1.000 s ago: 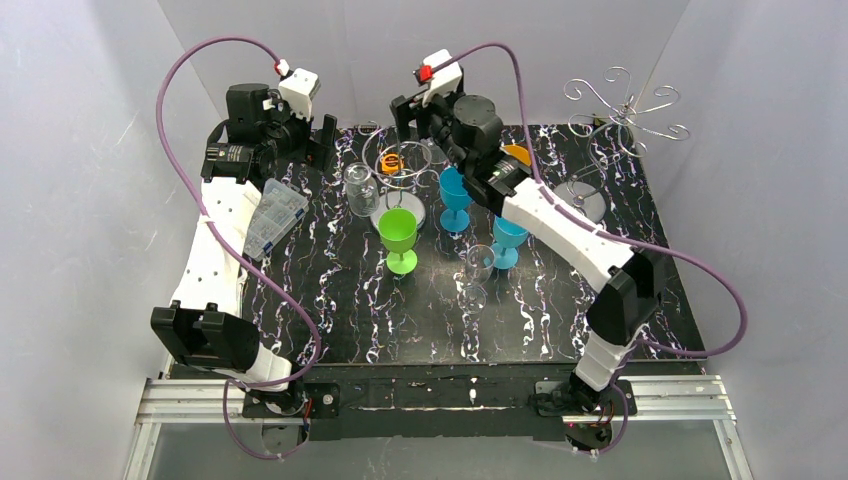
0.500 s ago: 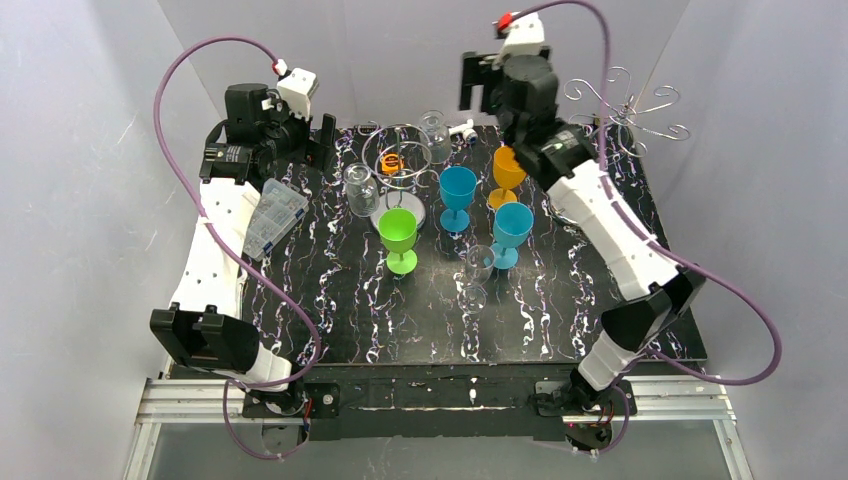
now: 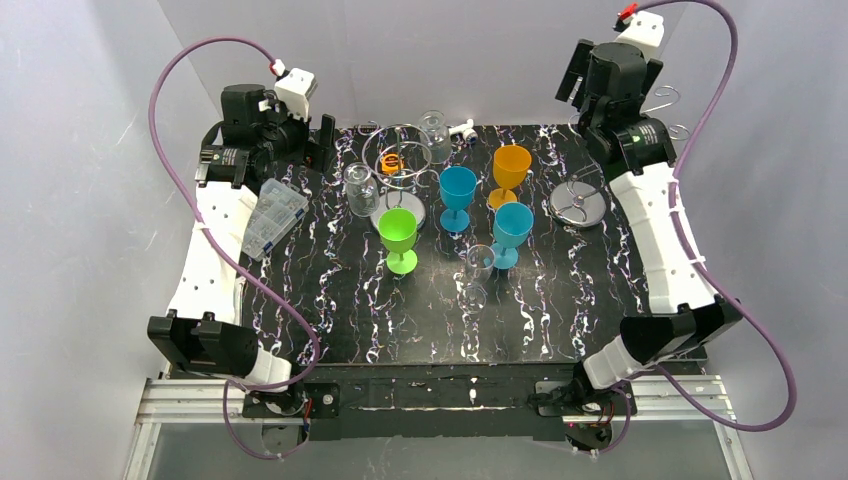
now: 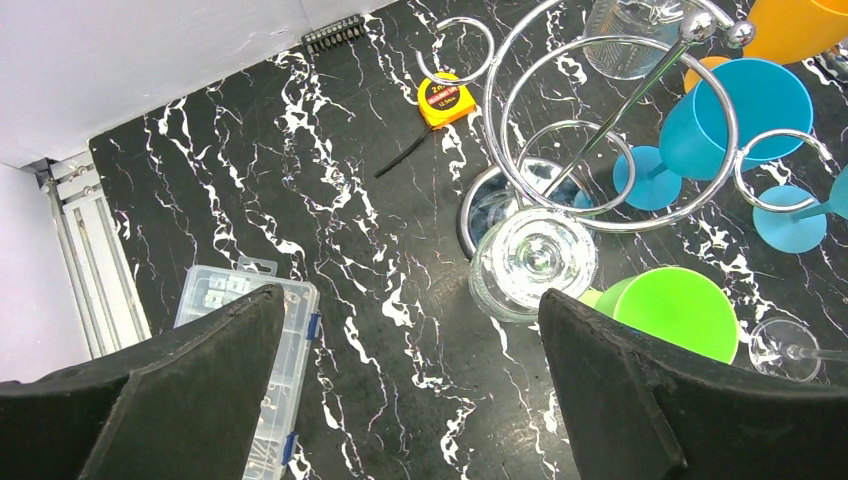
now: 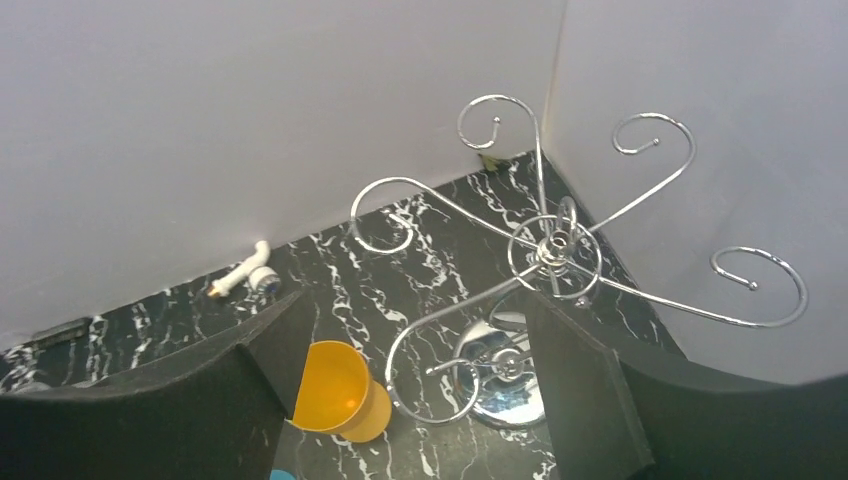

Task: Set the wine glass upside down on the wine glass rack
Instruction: Adjust the wine rack at the center of the board, then move the wine rack to the center of the board.

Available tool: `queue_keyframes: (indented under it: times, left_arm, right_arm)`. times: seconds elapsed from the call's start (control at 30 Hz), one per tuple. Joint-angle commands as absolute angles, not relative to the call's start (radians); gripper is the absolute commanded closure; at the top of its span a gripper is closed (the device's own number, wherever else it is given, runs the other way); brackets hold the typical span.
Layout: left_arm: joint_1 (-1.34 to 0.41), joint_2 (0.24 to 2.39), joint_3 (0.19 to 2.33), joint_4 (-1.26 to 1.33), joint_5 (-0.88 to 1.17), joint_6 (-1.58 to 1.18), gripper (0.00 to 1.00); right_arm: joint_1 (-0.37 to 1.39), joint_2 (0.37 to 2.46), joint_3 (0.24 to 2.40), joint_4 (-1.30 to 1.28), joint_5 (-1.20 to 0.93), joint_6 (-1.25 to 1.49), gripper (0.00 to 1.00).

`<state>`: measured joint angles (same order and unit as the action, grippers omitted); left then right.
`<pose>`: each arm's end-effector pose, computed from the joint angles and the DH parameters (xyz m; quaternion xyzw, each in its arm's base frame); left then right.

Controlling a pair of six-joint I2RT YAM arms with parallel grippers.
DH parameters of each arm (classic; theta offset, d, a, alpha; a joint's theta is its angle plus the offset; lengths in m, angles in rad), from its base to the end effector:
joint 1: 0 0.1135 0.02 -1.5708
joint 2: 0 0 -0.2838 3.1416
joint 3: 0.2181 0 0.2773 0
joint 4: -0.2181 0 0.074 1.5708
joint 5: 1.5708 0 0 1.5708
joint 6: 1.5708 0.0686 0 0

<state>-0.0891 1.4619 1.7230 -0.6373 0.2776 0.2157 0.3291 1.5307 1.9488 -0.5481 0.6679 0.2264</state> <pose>0.3623 -0.0512 0.4720 0.2012 0.7976 -0.0789 0.5631 0.3529 0.0756 0.5453 0.1795 0.7202 -0.0660 0.6669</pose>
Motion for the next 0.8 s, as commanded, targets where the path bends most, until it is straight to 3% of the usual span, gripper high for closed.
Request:
queue_keyframes:
  times: [0.0, 0.53, 0.77]
  left_arm:
    - [-0.087, 1.407, 1.736, -0.653, 0.302, 0.215, 0.02]
    - [-0.087, 1.386, 1.703, -0.641, 0.309, 0.229, 0.02]
    - [-0.088, 1.371, 1.681, -0.629, 0.312, 0.229, 0.02]
  right_arm:
    - [0.297, 1.566, 1.95, -0.594, 0.685, 0.264, 0.16]
    - [0.29, 1.517, 1.749, -0.612, 0.661, 0.397, 0.16]
    - [0.282, 1.54, 1.778, -0.561, 0.653, 0.382, 0.16]
